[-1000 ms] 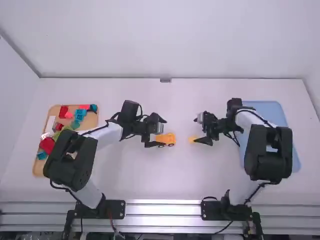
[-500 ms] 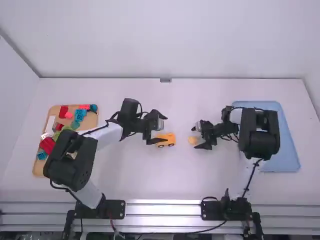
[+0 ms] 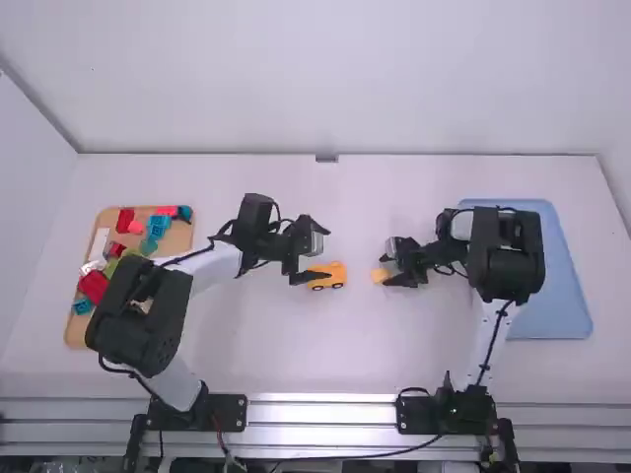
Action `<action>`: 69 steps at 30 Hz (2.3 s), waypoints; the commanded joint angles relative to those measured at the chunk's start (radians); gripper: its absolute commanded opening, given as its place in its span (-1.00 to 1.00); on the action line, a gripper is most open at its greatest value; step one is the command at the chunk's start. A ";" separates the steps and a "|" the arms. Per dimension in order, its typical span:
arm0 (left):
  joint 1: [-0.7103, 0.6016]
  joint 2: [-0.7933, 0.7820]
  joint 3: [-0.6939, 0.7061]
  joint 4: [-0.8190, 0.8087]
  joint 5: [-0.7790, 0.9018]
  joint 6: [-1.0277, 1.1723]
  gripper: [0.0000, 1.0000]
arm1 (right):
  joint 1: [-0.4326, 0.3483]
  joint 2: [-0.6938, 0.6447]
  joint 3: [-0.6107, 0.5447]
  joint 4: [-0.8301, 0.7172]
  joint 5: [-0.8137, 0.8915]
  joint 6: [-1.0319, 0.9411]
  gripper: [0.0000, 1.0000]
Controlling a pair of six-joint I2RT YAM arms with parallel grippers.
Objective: Assemble lego blocks to make yellow taxi
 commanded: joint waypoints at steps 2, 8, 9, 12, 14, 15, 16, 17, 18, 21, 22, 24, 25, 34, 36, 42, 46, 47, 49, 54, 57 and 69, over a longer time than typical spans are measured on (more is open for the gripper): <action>0.004 -0.004 -0.005 -0.003 0.015 -0.005 0.98 | 0.016 0.013 -0.004 -0.006 0.014 0.005 -0.05; 0.004 -0.004 -0.005 -0.019 0.013 -0.005 0.98 | 0.029 0.013 -0.006 -0.012 0.028 0.005 -0.41; 0.004 -0.004 -0.005 -0.028 0.008 -0.005 0.98 | 0.029 0.013 -0.006 -0.013 0.024 0.005 -0.47; 0.004 -0.003 -0.005 -0.082 -0.054 -0.005 0.98 | 0.029 0.012 0.014 -0.052 -0.006 0.005 -0.64; 0.004 0.002 -0.005 -0.117 -0.092 -0.005 0.98 | 0.028 0.011 0.048 -0.110 -0.030 0.005 -0.80; 0.003 0.006 -0.009 -0.124 -0.094 -0.004 0.98 | 0.026 0.008 0.080 -0.166 -0.037 -0.005 -0.81; 0.003 0.007 -0.011 -0.123 -0.094 -0.004 0.98 | 0.024 0.006 0.089 -0.182 -0.037 -0.011 -0.81; 0.004 0.014 -0.023 -0.107 -0.091 -0.005 0.97 | 0.021 -0.005 0.124 -0.261 -0.036 -0.035 -0.81; 0.004 0.020 -0.035 -0.087 -0.093 -0.005 0.98 | 0.021 -0.016 0.151 -0.325 -0.036 -0.056 -0.81; 0.004 0.054 -0.084 0.011 -0.093 -0.005 0.98 | 0.034 -0.033 0.223 -0.450 -0.044 -0.120 -0.81; 0.004 0.077 -0.109 0.071 -0.094 -0.006 0.98 | 0.045 -0.034 0.260 -0.483 -0.053 -0.141 -0.83; 0.004 0.096 -0.131 0.124 -0.094 -0.006 0.98 | 0.055 -0.034 0.288 -0.495 -0.062 -0.150 -0.84; 0.004 0.120 -0.153 0.181 -0.094 -0.017 0.98 | 0.064 -0.039 0.314 -0.503 -0.066 -0.147 -0.88; 0.003 0.219 -0.201 0.385 -0.090 -0.121 0.98 | 0.087 -0.149 0.374 -0.505 -0.114 -0.066 -0.86; 0.002 0.232 -0.195 0.381 -0.092 -0.122 0.98 | 0.098 -0.180 0.348 -0.497 -0.115 -0.066 -0.87; 0.005 0.290 -0.151 0.378 -0.091 -0.145 0.97 | 0.180 -0.262 0.126 -0.133 -0.105 0.176 -0.77; -0.003 0.290 -0.147 0.378 -0.091 -0.158 0.98 | 0.215 -0.324 0.049 0.084 -0.015 0.503 -0.88; -0.003 0.290 -0.148 0.378 -0.091 -0.158 0.98 | 0.218 -0.324 0.043 0.097 -0.014 0.515 -0.91; 0.001 0.290 -0.156 0.379 -0.095 -0.154 0.98 | 0.255 -0.319 -0.014 0.173 -0.018 0.536 -0.92; -0.002 0.290 -0.162 0.381 -0.146 -0.155 0.90 | 0.305 -0.319 -0.097 0.275 -0.017 0.537 -0.92; -0.002 0.290 -0.161 0.381 -0.135 -0.155 0.43 | 0.325 -0.319 -0.124 0.354 -0.012 0.634 -0.92; 0.005 0.290 -0.135 0.352 -0.163 -0.035 -0.20 | 0.339 -0.312 -0.225 0.526 -0.035 0.817 -0.90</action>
